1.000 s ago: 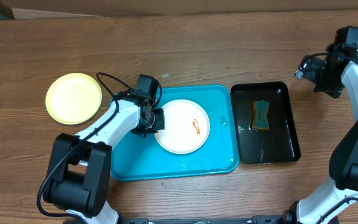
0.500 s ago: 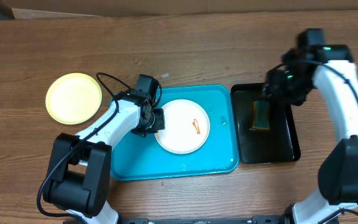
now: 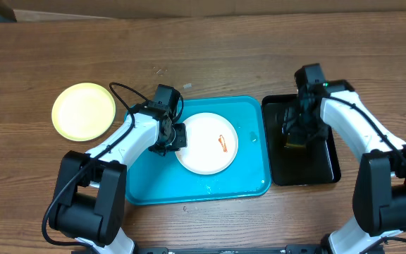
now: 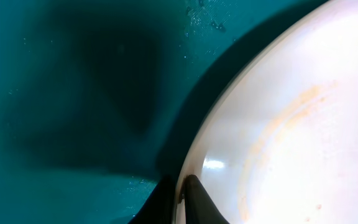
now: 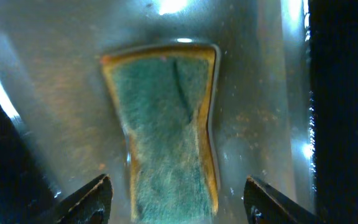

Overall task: Clean dirty plates on tray and stack at the side
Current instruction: 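Reach the right gripper into the black tray and grasp the sponge, then dip and swish the sponge in the water with the right gripper, then lift the sponge and move it over the white plate, then scrub the orange stain on the white plate with the sponge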

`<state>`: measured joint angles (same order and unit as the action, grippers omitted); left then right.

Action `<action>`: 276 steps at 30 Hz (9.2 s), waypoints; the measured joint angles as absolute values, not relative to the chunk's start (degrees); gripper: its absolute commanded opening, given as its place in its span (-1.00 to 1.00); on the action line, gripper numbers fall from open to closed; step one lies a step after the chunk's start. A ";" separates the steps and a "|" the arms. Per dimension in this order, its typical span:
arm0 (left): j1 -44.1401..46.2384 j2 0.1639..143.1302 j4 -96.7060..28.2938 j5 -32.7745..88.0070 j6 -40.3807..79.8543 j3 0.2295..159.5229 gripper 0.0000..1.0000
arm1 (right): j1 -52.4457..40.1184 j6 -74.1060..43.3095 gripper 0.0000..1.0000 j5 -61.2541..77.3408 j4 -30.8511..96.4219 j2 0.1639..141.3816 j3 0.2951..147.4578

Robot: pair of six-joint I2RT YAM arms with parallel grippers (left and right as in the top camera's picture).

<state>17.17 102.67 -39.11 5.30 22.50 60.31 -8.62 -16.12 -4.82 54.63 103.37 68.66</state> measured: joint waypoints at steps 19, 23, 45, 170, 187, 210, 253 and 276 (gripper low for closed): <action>17.17 102.67 -39.13 5.28 22.50 60.34 -0.65 | -8.62 -16.75 -0.18 -2.74 49.39 103.02 59.86; 17.17 102.67 -39.11 5.30 22.50 60.31 -0.59 | -8.62 -16.32 0.22 -2.46 52.45 103.04 61.21; 17.17 102.67 -39.13 5.28 22.50 60.31 -0.58 | -8.62 -16.62 -0.10 -2.52 45.04 103.04 60.84; 17.17 102.67 -39.99 4.25 23.83 62.52 -0.83 | -7.53 -8.71 -0.92 -11.62 56.69 101.14 70.19; 17.17 102.67 -40.49 5.34 23.83 62.52 -0.59 | -7.53 -0.14 -0.92 -12.36 64.97 101.12 75.88; 17.17 102.67 -39.46 6.87 24.03 62.52 -0.92 | -14.24 4.21 -0.92 -19.05 64.10 101.12 75.96; 17.17 102.67 -39.57 7.03 24.03 62.52 -0.91 | -37.95 -13.26 -0.92 -12.80 58.41 115.13 86.59; 17.17 102.67 -39.62 7.05 24.03 62.52 -0.89 | -37.98 -14.94 -0.69 -10.70 54.06 118.69 85.58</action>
